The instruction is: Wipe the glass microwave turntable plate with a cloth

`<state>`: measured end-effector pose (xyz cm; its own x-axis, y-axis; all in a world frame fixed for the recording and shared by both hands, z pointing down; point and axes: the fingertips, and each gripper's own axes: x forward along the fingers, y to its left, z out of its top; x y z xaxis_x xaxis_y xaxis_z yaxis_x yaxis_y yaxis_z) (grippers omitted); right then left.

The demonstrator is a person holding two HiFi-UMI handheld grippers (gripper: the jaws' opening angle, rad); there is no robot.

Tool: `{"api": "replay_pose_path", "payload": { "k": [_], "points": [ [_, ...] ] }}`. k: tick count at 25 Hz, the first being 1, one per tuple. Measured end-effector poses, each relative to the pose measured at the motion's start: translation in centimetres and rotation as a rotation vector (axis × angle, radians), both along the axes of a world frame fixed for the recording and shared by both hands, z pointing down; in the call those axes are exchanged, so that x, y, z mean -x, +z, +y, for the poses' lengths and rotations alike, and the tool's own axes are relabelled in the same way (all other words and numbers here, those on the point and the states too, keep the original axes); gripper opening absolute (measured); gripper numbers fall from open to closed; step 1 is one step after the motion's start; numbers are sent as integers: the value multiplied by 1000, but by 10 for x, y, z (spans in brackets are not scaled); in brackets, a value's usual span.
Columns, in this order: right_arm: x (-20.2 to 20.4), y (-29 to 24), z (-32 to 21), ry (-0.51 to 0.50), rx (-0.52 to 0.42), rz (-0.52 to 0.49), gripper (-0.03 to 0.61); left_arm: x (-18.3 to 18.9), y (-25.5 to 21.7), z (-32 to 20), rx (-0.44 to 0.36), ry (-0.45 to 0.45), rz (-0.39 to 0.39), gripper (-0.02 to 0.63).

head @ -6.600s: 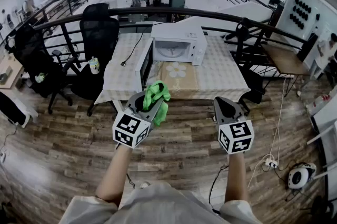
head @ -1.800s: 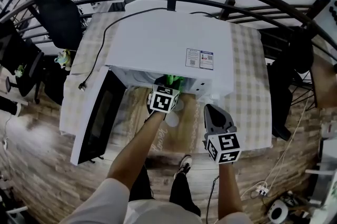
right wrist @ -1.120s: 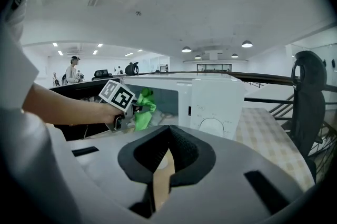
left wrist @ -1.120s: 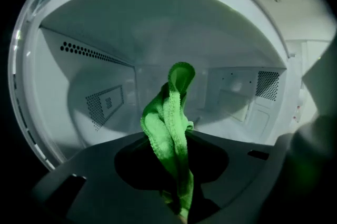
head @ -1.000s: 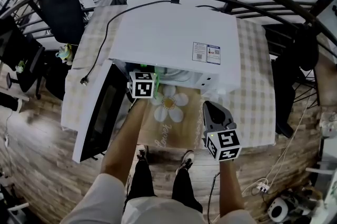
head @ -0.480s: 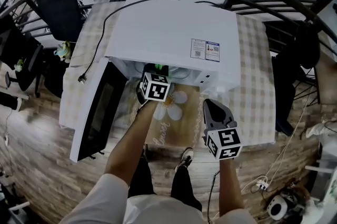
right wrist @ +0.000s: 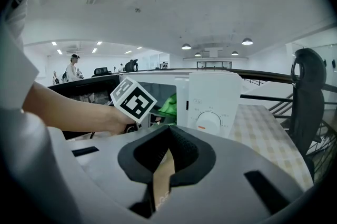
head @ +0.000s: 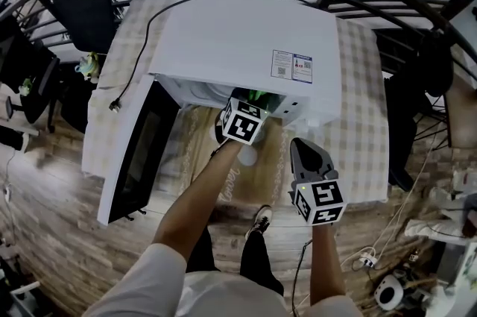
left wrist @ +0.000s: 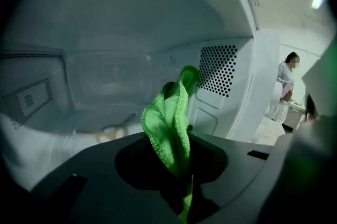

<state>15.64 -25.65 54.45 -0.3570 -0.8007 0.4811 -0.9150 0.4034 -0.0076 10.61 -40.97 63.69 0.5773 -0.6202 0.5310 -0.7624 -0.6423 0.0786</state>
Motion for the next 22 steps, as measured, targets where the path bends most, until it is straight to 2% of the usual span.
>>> {"api": "replay_pose_path", "payload": {
  "k": [2,3,7,10,13,15,18,22],
  "points": [
    [2,-2,-1,-2,-2,0,14,23,-9,-8,-53,-46,-4,114],
    [3,-2,-1,-2,-3,-2,14,39,-13,-15,-89,-80,-30,115],
    [10,-4,-6,-3,-8,-13,14,113,-20,-44,-232,-252,-232,117],
    [13,-3,-12,-2,-12,-19,14,147,-12,-59,-239,-316,-338,117],
    [14,-1,-16,13,-16,-33,14,150,7,-67,-184,-289,-420,114],
    [14,2,-16,25,-12,-45,14,148,16,-68,-152,-291,-413,114],
    [13,7,-15,36,-7,-61,14,146,18,-67,-128,-319,-307,112],
    [12,14,-14,37,-3,-66,14,126,18,-54,-111,-274,-214,109]
  ]
}}
